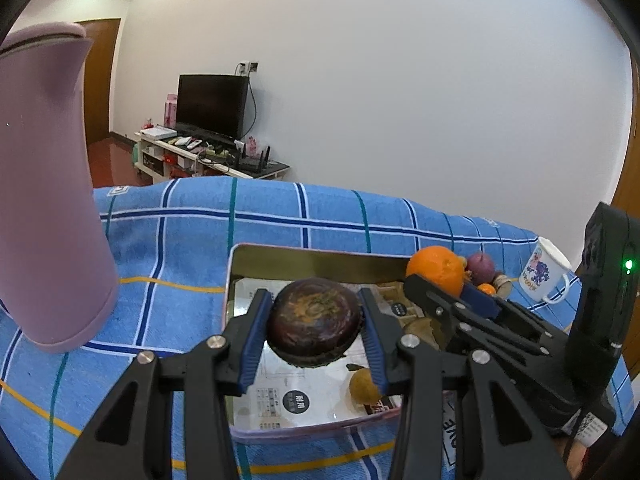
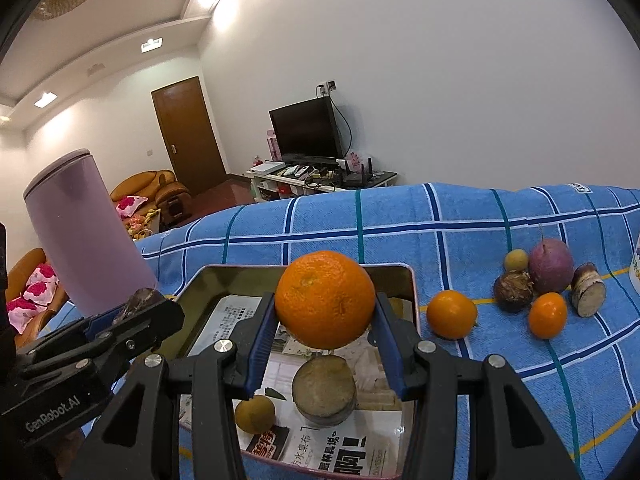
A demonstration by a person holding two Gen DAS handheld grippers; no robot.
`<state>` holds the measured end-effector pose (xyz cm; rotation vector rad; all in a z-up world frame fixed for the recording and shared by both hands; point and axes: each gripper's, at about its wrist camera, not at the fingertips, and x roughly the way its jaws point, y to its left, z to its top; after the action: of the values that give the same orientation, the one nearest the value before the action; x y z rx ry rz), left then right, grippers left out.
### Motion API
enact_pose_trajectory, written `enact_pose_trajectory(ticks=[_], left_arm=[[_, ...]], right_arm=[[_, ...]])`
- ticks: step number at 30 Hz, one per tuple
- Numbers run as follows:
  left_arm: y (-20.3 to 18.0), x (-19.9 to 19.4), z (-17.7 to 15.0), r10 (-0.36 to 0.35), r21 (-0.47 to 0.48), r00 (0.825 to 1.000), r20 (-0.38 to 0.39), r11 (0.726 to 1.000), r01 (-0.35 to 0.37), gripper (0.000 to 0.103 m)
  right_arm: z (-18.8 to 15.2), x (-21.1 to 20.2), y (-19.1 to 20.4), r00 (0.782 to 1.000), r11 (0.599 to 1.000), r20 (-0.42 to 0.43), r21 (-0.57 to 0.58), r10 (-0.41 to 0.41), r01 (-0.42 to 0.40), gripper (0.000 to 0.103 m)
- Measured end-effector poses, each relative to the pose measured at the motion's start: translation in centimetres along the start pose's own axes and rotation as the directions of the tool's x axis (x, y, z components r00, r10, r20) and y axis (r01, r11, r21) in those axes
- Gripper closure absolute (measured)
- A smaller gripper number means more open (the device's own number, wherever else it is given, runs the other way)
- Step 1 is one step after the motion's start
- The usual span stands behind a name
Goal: Organize fruits
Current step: 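Carry the orange and mangosteen over the tin box with both grippers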
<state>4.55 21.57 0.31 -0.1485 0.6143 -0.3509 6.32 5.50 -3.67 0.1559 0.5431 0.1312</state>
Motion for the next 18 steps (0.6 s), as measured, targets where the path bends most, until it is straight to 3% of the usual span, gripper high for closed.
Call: enact_pose_trajectory(ticks=[18], left_arm=[[-1.2,1.7,-0.9,0.187,0.103,0.982,-0.031,0.978,-0.183,0.058]], right_arm=[[-0.2,2.6,0.8,0.995,1.0,-0.096,-0.023,-0.013,0.011,0.053]])
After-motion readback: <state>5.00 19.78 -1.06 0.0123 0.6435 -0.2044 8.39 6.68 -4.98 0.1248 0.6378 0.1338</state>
